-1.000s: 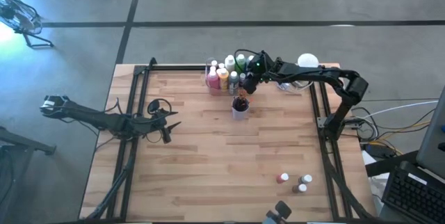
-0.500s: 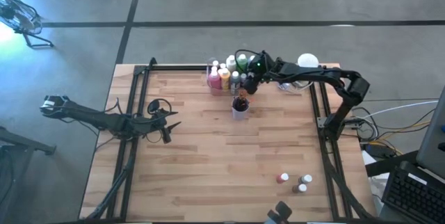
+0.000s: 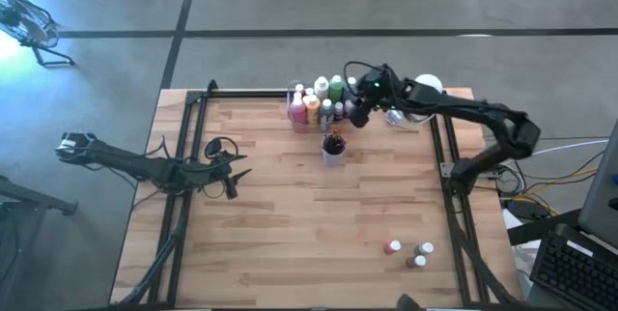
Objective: Pick & Place Paint Supplies
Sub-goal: Put the orange black paint bottle into the transparent bin
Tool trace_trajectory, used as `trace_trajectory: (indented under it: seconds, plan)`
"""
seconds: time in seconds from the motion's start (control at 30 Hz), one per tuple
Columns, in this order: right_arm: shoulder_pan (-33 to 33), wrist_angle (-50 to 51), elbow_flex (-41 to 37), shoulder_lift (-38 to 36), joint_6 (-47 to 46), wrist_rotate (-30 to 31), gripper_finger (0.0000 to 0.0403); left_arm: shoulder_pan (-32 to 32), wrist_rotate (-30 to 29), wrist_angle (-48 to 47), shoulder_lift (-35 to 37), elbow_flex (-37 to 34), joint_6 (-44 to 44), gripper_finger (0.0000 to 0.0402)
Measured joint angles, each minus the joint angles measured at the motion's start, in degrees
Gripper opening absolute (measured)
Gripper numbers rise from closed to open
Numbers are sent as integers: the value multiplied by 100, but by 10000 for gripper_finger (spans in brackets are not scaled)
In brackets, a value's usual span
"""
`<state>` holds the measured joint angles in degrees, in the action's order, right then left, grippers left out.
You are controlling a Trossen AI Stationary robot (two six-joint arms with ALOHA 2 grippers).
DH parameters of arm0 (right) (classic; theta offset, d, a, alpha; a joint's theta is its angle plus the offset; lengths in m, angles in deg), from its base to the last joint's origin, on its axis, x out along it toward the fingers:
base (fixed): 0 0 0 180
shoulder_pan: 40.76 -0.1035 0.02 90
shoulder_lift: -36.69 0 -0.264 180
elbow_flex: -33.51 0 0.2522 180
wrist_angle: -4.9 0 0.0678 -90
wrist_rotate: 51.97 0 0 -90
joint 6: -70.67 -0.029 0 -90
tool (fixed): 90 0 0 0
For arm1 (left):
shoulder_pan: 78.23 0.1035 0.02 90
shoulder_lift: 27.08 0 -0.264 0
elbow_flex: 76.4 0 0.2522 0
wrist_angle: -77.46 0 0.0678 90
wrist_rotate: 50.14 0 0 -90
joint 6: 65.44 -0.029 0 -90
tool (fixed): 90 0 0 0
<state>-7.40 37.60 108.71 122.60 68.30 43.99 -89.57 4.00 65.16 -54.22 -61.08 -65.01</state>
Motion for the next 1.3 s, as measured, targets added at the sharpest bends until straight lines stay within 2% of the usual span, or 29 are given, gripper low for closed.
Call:
trace_trajectory:
  seconds: [0.13, 0.3, 0.47, 0.57, 0.7, 0.87, 1.03, 1.3]
  plan:
    - [-340, 474, 3, -713, 211, -143, 120, -1, 1, -1, 0, 0, 0, 216]
    - [-1201, 1318, 12, -1747, 329, -255, 114, 0, 1, 0, 0, 0, 0, 216]
    - [-2565, 2457, 16, -2576, -276, -34, 121, -2, 1, -1, 0, 0, 0, 216]
    - [-3625, 3232, 142, -2761, -1096, 413, 124, 0, 0, -1, 0, 0, 0, 216]
    - [-4994, 4278, 530, -2521, -2542, 997, 122, -1, 2, -1, 0, 0, 0, 216]
    - [-6162, 4969, 1142, -1773, -4146, 927, 113, -1, 0, -1, 0, 0, 0, 216]
    - [-6869, 5149, 1960, -937, -5071, 831, 118, 0, 0, 1, 0, 0, 0, 216]
    - [-7482, 5497, 2925, 43, -6357, 731, 157, 0, 0, 1, 0, 0, 0, 216]
